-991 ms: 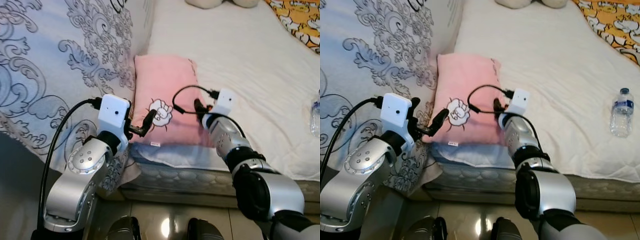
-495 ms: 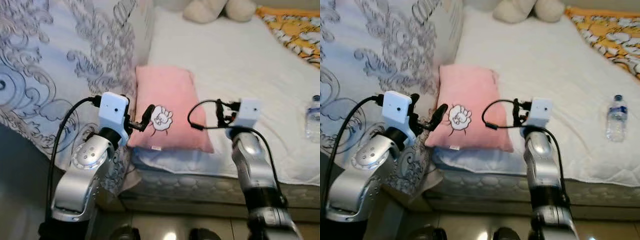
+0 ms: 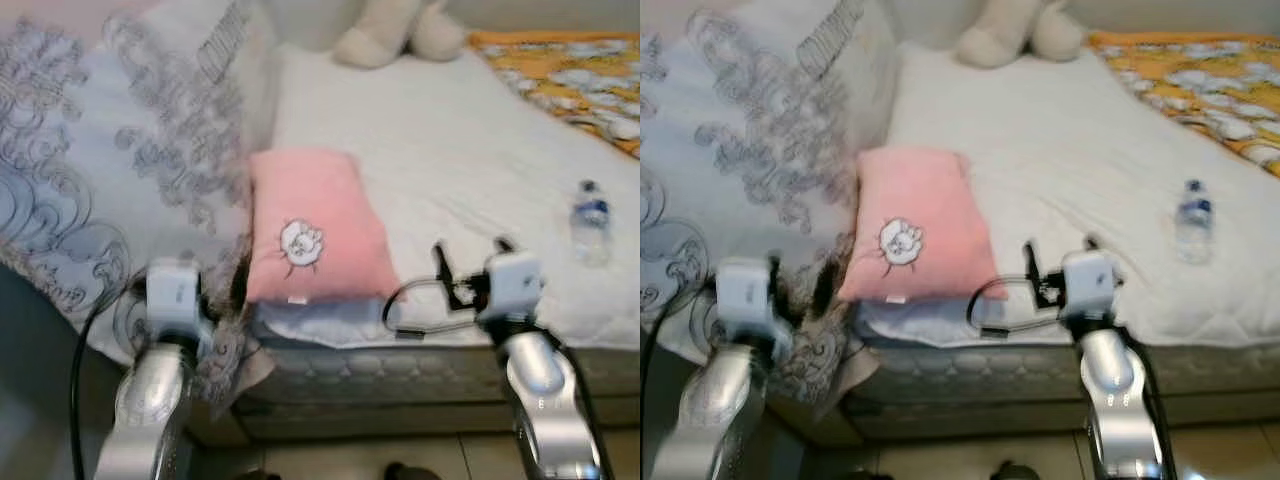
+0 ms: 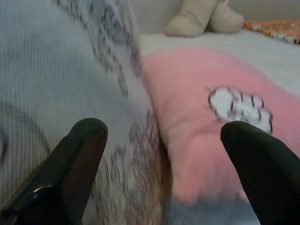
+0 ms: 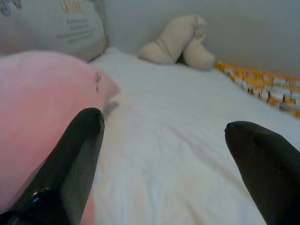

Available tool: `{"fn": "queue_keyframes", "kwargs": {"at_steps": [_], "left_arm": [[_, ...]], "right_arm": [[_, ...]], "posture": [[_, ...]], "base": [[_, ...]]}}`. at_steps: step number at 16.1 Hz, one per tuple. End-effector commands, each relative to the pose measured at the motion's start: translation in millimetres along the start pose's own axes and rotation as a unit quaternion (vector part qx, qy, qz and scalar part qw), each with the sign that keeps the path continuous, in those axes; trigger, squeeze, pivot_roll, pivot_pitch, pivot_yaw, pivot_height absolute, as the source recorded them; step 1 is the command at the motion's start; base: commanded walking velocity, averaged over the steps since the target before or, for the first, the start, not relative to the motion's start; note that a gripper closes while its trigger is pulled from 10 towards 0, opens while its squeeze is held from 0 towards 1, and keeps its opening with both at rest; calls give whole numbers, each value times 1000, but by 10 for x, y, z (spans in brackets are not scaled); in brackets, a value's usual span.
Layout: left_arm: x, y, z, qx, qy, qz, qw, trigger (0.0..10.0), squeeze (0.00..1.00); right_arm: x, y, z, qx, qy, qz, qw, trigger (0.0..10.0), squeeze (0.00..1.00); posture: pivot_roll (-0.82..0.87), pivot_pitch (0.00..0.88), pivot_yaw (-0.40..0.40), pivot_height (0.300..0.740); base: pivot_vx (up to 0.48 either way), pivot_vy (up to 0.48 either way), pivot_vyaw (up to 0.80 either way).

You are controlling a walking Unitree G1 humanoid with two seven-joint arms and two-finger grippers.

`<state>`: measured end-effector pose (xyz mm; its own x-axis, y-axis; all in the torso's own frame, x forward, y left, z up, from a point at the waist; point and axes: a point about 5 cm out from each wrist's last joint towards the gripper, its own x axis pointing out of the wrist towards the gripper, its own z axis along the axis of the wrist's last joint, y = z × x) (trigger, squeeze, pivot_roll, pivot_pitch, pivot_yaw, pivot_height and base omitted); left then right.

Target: Clean up the room

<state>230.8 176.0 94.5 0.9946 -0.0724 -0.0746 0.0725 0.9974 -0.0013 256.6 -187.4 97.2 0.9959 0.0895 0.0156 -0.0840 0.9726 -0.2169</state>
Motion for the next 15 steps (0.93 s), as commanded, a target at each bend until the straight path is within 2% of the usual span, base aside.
{"fn": "queue_keyframes", "kwargs": {"at_steps": [1,3,5,9,11,15], "left_arm": [[34,-27,29,6,-13,-5,1000,10000,0],[242,-148,144,1,-47,-19,999,10000,0],[336,-165,202,-3,-66,-9,998,10000,0],[393,-24,99,-36,-49,60,996,10000,0],[420,96,61,-47,-47,88,994,10000,0],[413,37,-3,-48,-39,80,995,10000,0]], "right_arm": [[54,20,15,12,-2,2,1000,10000,0],[262,87,-46,28,15,-7,999,10000,0],[360,111,-43,31,16,-5,999,10000,0],[406,129,-89,45,19,-5,999,10000,0],[351,122,-160,53,23,-1,998,10000,0],[443,96,-71,43,6,12,999,10000,0]], "posture": [[-117,0,93,740],[-121,0,98,740],[-124,0,104,740],[-125,0,102,740],[-127,0,107,740],[-136,0,101,740]], "base": [[0,0,0],[0,-480,0],[0,-472,0],[0,-466,0],[0,-458,0],[0,-456,0]]}}
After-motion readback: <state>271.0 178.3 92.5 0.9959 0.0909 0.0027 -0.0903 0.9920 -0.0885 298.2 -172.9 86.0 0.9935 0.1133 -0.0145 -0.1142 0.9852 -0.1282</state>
